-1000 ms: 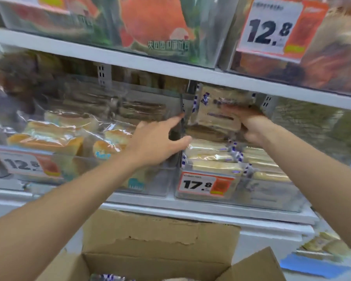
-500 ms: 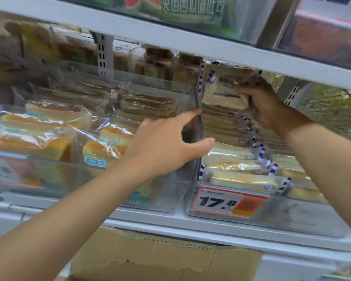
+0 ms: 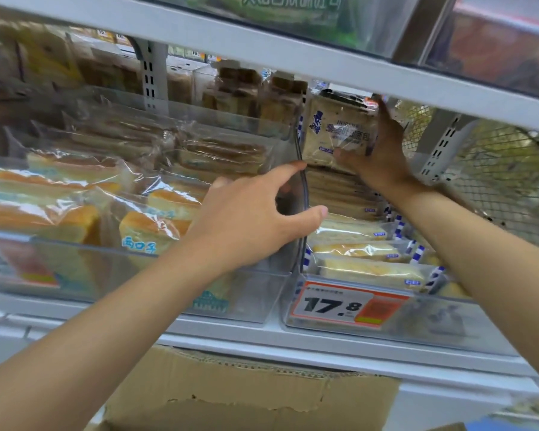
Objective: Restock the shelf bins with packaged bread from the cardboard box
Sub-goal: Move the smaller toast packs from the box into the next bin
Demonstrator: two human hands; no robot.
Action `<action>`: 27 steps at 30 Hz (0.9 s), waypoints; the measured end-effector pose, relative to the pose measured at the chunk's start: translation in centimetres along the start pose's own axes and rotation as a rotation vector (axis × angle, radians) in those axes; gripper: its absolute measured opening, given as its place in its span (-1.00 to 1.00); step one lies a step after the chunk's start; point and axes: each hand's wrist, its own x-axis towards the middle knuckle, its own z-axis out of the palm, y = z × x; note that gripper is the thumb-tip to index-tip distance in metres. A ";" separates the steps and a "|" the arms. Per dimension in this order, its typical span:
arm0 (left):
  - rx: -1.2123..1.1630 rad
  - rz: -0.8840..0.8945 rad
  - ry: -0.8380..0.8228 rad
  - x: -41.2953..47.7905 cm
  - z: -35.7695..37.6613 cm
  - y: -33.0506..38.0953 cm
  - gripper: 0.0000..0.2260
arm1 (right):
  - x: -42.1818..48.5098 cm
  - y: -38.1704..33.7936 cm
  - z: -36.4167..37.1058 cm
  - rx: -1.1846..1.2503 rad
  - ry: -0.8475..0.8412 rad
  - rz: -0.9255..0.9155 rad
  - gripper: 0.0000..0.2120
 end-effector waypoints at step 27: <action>0.005 0.025 -0.001 -0.3 -0.1 -0.2 -0.35 | -0.5 -1.5 -0.6 -0.593 -0.087 -0.113 -0.11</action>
